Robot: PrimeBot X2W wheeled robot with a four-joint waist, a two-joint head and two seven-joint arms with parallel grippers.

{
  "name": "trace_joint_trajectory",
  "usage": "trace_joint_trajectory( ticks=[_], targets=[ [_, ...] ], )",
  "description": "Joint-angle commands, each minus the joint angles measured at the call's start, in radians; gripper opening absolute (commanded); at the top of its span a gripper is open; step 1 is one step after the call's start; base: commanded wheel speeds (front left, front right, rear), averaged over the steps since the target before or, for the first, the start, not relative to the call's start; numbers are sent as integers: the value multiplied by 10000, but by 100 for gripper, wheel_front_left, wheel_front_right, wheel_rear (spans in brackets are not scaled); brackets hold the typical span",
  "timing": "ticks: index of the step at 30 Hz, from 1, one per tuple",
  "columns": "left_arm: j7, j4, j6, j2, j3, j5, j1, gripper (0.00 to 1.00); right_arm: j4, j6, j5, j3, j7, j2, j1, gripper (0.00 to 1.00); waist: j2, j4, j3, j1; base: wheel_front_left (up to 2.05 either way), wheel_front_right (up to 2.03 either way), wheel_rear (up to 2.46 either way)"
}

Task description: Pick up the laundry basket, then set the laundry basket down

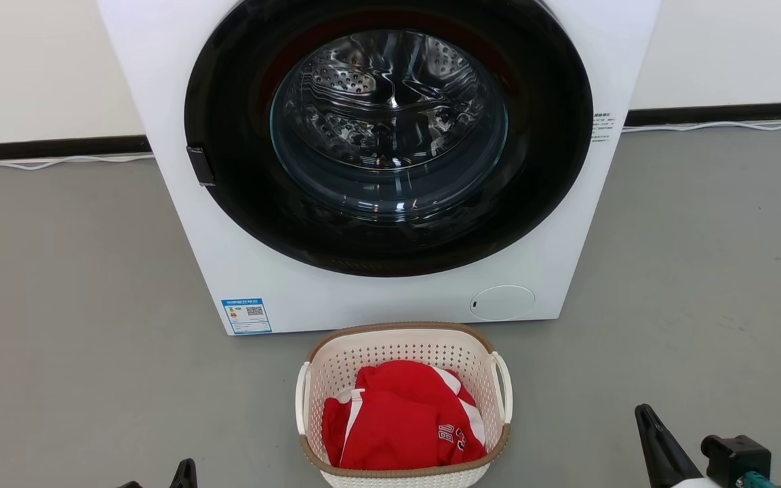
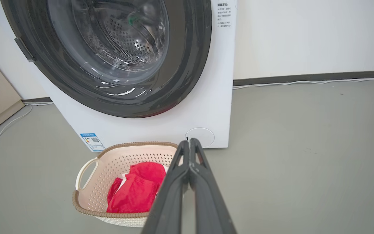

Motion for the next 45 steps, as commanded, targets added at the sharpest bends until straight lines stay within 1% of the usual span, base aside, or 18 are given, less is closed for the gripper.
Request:
trace_joint_trajectory(
  ticks=[1,45],
  targets=[
    [60,-310,-116,76,101,-401,-339,0,-297,6,446,-100,119,-86,-327,0,-1,9,24,-4,0,0,0],
    [1294,-990,-592,-1,410,-5026,-898,0,-945,31,5739,-471,1332,227,-682,0,-1,133,180,-6,0,0,0]
  ],
)
